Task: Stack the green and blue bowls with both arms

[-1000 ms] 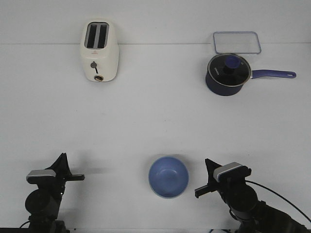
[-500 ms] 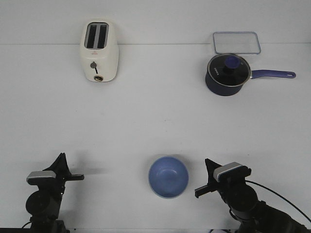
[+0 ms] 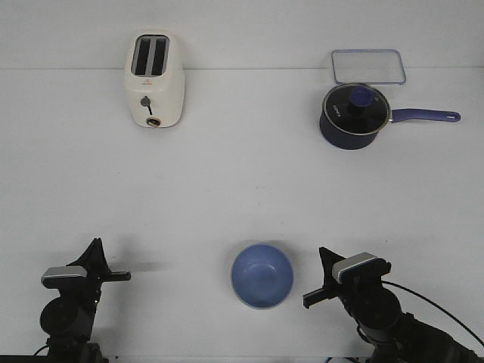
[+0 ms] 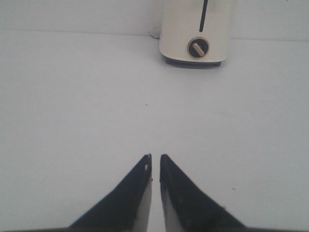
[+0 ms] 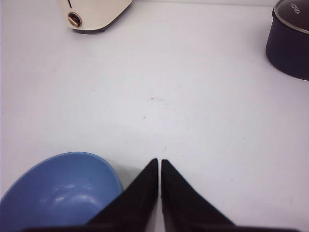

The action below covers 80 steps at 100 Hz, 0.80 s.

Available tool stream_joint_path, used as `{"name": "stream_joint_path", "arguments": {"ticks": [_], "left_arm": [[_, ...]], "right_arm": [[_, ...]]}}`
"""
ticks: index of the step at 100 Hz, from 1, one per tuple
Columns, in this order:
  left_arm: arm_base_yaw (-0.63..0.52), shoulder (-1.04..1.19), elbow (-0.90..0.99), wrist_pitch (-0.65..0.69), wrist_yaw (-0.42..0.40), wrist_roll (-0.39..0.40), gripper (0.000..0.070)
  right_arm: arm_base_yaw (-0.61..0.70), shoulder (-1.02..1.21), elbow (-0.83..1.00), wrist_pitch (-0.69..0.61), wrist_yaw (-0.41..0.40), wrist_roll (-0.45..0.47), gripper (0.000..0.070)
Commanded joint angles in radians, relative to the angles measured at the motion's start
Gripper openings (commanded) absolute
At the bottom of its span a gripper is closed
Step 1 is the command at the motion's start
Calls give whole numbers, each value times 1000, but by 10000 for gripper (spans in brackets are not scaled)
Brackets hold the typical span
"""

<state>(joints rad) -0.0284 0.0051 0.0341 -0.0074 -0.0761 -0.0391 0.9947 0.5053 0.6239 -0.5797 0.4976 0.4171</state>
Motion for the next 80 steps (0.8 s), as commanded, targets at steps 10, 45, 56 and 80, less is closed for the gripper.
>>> {"name": "stream_joint_path", "arguments": {"ticks": [10, 45, 56, 80], "left_arm": [[1, -2, -20, 10, 2, 12, 15], [1, -2, -20, 10, 2, 12, 15], [1, -2, -20, 10, 2, 12, 15], [1, -2, -20, 10, 2, 12, 15]], "right_arm": [[-79, -24, -6, 28, 42, -132, 12], [-834, -311, -372, 410, -454, -385, 12], [-953, -412, -472, 427, -465, -389, 12], [-993, -500, -612, 446, -471, -419, 11]]}}
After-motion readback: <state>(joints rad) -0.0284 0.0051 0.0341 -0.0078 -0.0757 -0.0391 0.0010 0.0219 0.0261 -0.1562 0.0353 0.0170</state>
